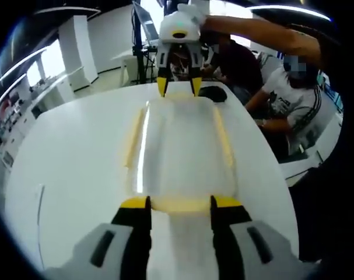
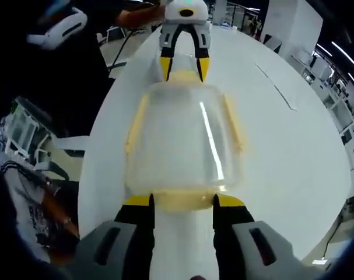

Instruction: Snap each plastic latch of the storage box into its locked position after aligning the lid with the box until every specified latch is closed and the lid sits flush.

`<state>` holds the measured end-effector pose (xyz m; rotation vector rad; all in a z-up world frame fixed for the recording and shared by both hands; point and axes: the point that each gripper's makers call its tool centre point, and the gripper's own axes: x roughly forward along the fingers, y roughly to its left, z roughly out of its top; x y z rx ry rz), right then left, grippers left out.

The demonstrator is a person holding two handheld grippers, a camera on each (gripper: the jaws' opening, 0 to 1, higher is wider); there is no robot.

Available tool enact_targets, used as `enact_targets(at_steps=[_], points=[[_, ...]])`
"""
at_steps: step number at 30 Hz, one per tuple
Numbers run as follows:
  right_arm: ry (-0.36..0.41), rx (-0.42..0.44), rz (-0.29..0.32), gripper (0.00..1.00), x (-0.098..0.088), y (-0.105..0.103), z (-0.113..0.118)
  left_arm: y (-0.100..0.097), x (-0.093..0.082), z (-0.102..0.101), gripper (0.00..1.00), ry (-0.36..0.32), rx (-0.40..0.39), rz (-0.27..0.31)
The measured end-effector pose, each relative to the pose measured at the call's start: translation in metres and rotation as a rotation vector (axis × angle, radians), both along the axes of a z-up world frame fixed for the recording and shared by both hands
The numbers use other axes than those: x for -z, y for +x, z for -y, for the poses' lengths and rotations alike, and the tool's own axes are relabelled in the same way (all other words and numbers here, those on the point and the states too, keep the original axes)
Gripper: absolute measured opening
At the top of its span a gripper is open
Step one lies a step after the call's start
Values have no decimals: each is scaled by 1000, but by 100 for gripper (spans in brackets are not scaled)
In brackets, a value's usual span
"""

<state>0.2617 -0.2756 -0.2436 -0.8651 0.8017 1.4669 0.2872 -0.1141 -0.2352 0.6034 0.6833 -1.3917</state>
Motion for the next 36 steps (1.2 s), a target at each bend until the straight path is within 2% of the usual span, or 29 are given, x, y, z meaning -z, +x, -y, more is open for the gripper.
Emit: enact_targets(at_steps=[14, 21, 29, 36], points=[[13, 3, 11, 37, -6, 1, -4, -1, -8, -8, 38, -14, -1, 30], [19, -2, 19, 37, -9, 1, -10, -8, -13, -13, 38, -12, -4, 37], [28, -13, 25, 37, -14, 5, -17, -4, -23, -24, 38, -14, -20, 53], [23, -24, 24, 37, -15, 8, -26, -7, -25, -34, 38, -12, -32, 53]])
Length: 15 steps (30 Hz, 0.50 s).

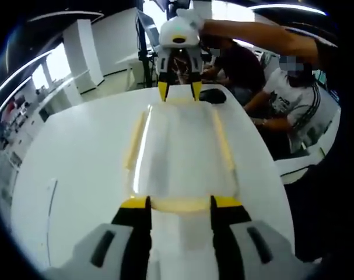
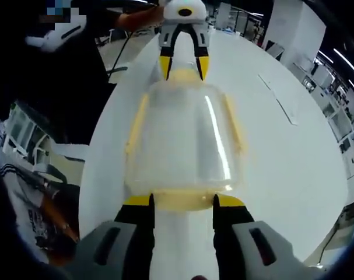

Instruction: Snap each plastic latch of the storage box into its locked position after aligning the lid with the box until every specified latch is closed and the lid sits flush.

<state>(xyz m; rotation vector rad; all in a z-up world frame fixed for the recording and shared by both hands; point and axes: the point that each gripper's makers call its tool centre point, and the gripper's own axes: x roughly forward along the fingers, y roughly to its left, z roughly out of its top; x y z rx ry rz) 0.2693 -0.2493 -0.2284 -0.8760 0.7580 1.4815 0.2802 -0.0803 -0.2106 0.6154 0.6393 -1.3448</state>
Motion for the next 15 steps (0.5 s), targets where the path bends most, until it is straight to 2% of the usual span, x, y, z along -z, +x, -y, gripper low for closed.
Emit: enact_targets(at_steps=[15], points=[[-5, -23, 6, 37, -5, 6, -17, -8, -8, -25, 38, -2, -21, 11]])
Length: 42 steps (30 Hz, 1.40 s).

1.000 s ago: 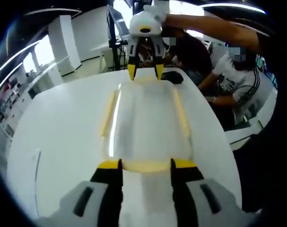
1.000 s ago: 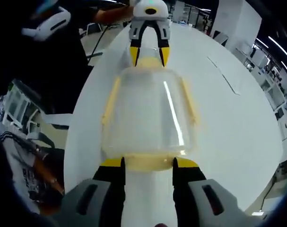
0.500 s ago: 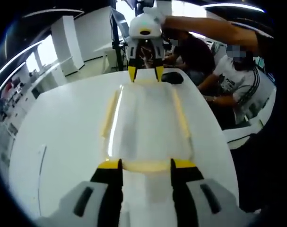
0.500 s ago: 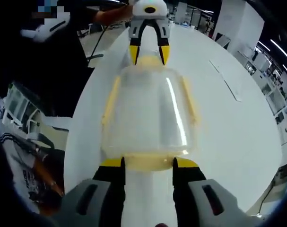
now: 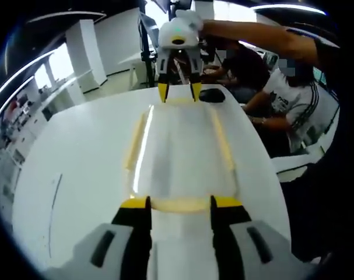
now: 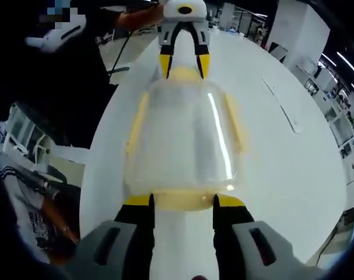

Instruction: Snap each plastic latch of the storage box into its locked position after aligning the lid with the box until every specified latch is closed and the lid sits flush.

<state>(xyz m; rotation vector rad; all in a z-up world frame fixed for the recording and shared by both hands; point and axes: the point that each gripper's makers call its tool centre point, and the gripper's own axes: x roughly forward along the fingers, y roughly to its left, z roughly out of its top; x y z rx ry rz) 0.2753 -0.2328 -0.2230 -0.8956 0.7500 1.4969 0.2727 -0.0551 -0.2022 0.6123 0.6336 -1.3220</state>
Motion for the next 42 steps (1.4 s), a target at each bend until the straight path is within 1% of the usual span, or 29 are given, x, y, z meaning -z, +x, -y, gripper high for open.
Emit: enact_targets(at_steps=[10, 11, 12, 14, 17, 22, 27, 31, 36, 42], points=[[7, -15, 7, 37, -6, 9, -11, -4, -7, -16, 38, -5, -24, 5], [10, -18, 6, 37, -7, 11, -13, -6, -7, -19, 38, 2, -23, 13], [9, -19, 7, 37, -7, 12, -14, -3, -9, -21, 38, 1, -23, 27], [11, -21, 10, 37, -8, 13, -17, -3, -12, -24, 38, 2, -28, 31], [14, -24, 3, 36, -8, 13, -23, -4, -16, -31, 38, -4, -36, 24], [19, -33, 10, 36, -10, 15, -33, -5, -14, -40, 38, 2, -47, 21], [21, -42, 7, 36, -10, 12, -46, -8, -16, -51, 38, -2, -54, 17], [26, -40, 3, 36, -11, 10, -57, -5, -20, -63, 38, -7, -64, 22], [23, -48, -1, 36, -11, 8, -68, -9, -17, -71, 38, -6, -72, 16], [27, -59, -2, 36, -10, 4, -82, -14, -17, -88, 38, -5, -89, 5]])
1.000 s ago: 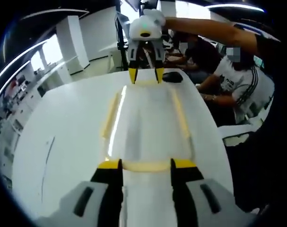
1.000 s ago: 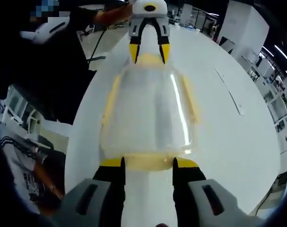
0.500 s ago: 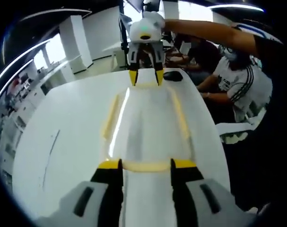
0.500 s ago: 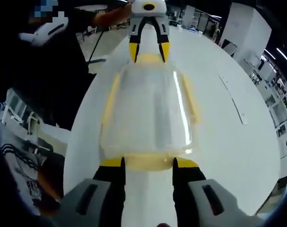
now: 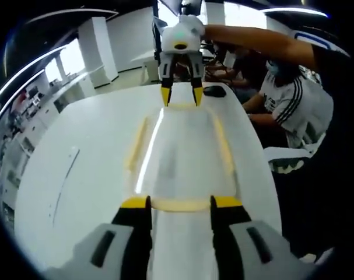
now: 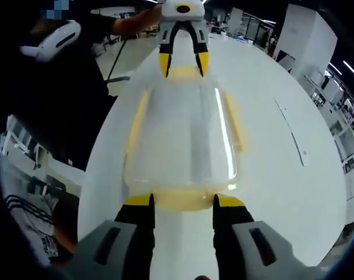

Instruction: Snap each plastic latch of the storage box into its locked position after aligning the lid with the box until every specified latch is closed and the lid sits flush.

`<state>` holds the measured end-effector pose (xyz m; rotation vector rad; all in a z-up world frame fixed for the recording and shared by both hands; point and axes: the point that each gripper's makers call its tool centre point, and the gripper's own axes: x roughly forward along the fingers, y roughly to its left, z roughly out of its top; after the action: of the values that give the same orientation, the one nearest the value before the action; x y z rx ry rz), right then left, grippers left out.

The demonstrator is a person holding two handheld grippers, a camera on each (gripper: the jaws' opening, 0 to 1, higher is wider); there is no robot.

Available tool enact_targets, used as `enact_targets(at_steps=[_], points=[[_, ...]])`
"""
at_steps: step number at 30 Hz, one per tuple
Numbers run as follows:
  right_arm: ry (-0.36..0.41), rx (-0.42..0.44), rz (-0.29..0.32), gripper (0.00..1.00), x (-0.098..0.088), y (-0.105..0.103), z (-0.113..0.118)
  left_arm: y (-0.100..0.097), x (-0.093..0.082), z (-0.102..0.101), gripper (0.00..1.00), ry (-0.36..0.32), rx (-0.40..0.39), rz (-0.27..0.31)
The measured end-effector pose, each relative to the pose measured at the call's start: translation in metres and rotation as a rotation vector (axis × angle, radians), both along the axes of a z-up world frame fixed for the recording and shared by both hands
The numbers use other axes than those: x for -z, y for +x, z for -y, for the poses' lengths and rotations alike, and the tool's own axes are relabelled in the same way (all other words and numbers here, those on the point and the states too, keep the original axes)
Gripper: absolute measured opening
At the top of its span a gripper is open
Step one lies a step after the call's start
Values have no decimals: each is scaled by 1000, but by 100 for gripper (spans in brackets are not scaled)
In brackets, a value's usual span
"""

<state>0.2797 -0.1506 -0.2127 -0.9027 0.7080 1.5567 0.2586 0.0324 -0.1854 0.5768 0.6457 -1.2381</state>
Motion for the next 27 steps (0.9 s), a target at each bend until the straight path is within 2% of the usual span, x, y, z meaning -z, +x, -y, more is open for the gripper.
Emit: enact_targets(at_steps=[27], points=[[-30, -30, -5, 36, 3, -18, -64, -9, 2, -51, 38, 16, -43, -24]])
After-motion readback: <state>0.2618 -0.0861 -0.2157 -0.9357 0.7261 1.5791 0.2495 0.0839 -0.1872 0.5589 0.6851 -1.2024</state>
